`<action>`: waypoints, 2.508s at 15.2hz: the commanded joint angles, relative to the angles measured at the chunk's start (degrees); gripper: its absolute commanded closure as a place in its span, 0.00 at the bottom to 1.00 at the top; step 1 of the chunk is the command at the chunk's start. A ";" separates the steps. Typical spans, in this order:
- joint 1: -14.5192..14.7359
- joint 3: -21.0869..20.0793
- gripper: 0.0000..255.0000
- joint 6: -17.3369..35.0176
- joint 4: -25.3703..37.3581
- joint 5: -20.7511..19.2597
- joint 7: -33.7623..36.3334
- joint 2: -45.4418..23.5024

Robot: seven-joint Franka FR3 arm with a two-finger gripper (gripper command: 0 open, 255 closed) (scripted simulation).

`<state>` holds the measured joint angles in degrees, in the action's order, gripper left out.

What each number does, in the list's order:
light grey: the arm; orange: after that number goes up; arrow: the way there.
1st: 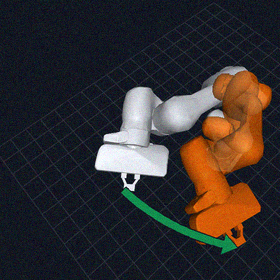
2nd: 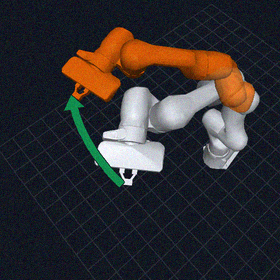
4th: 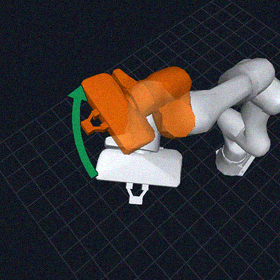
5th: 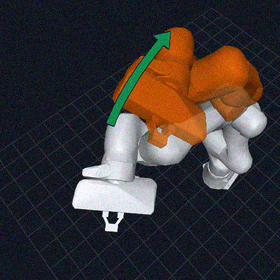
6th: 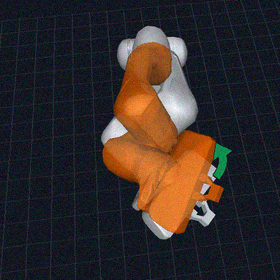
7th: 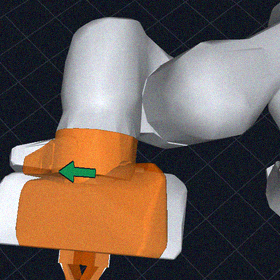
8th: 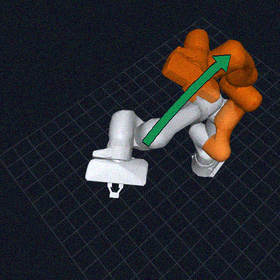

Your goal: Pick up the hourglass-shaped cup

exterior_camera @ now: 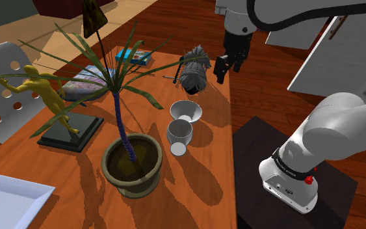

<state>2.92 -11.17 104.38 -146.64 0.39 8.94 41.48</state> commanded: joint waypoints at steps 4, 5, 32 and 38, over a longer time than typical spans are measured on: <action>1.65 -5.53 0.00 6.57 -0.99 2.37 6.00 -6.78; 1.91 -6.65 0.00 7.90 -0.99 2.70 7.23 -8.35; 1.81 -17.90 1.00 26.00 -0.05 -0.62 22.04 -30.50; 2.24 -17.35 1.00 22.50 1.18 0.71 20.77 -27.97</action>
<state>5.07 -28.68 127.79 -145.81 0.78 30.04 12.88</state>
